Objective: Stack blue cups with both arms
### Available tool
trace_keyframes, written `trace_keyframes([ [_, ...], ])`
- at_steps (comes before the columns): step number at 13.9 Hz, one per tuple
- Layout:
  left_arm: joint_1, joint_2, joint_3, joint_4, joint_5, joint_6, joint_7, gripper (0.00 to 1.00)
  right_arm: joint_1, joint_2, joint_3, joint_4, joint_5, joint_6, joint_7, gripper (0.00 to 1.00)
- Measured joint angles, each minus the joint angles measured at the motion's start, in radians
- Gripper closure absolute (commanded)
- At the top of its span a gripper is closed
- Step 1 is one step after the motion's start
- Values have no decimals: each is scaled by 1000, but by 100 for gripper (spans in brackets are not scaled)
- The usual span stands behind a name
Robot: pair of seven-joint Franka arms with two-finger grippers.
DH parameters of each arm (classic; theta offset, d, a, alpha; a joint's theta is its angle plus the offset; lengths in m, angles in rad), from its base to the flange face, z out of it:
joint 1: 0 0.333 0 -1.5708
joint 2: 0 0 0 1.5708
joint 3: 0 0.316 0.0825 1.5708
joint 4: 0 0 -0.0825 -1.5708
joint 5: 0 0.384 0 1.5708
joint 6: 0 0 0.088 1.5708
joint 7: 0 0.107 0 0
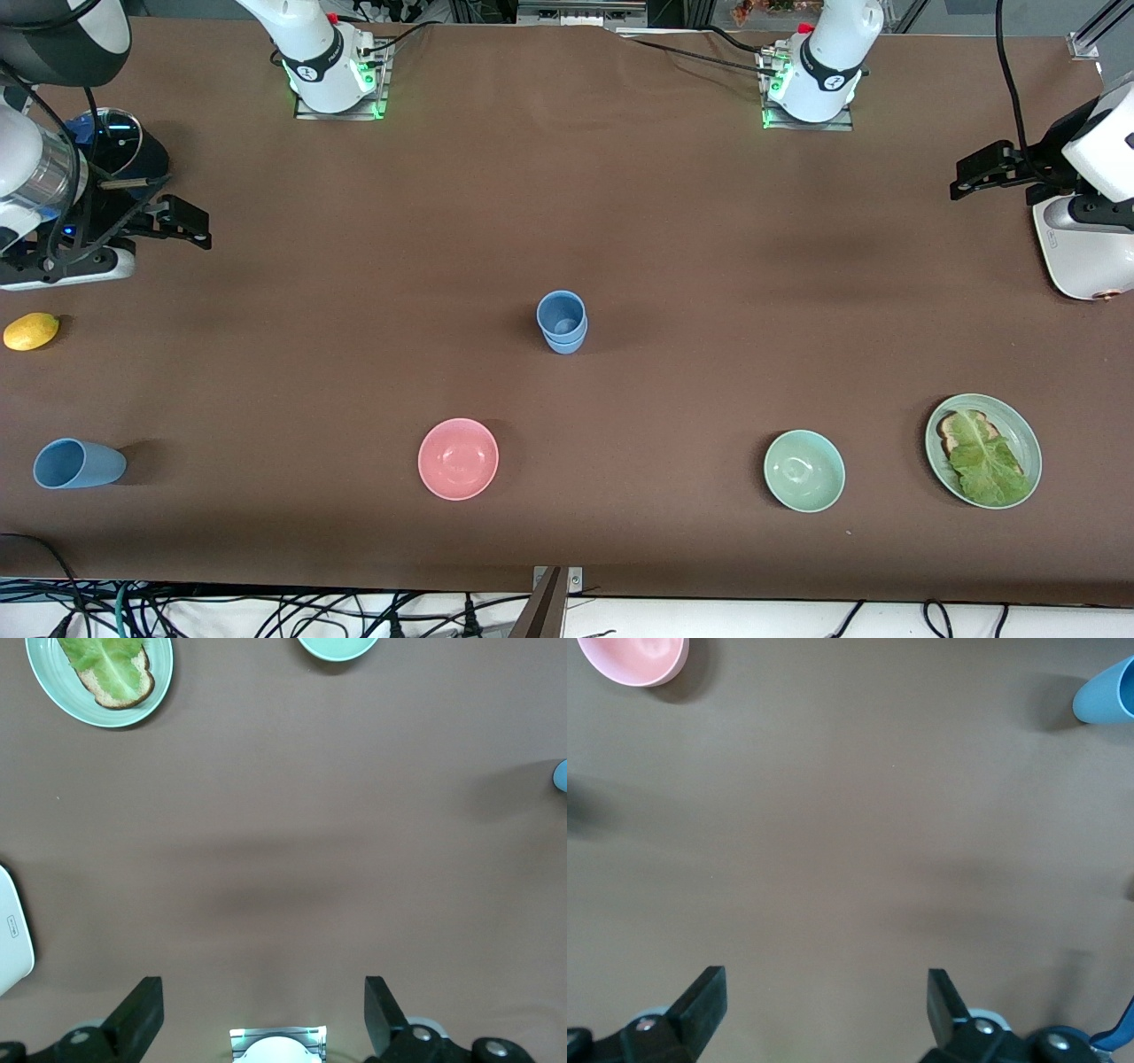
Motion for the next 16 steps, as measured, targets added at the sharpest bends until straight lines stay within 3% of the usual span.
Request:
trace_keyframes([
  [16, 0, 0, 0, 1, 0, 0, 0, 0, -33, 10, -3, 7, 35, -1, 0, 0],
])
